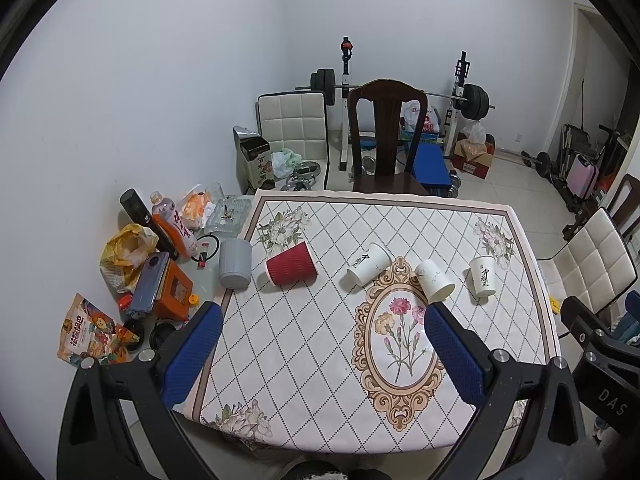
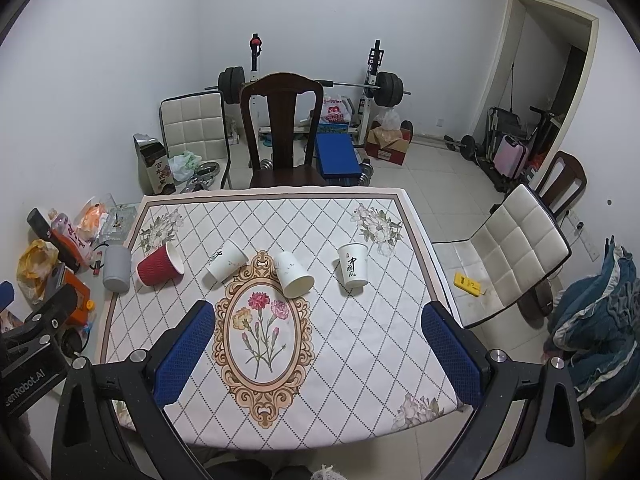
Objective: Flip cup upright
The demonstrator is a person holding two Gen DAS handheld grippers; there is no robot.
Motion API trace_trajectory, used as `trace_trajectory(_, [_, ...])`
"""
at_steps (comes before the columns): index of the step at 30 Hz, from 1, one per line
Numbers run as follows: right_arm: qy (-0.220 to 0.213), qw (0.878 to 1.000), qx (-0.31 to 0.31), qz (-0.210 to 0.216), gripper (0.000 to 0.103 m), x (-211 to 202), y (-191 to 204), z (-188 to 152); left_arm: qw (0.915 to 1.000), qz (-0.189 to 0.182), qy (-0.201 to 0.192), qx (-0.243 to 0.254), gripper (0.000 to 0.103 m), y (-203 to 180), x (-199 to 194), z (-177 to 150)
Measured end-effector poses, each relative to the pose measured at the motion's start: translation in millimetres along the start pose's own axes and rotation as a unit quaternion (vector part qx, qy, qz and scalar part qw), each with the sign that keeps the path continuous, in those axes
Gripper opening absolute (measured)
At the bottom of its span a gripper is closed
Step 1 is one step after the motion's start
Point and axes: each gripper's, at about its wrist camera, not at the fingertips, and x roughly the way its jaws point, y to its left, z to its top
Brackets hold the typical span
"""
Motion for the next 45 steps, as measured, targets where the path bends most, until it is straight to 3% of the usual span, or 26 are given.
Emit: trace_trajectory(45, [-0.006, 1.0, -0.004, 0.004, 0.103, -11, 11, 5, 1.0, 0.0, -0.002, -0.001, 0.103, -2, -1, 1])
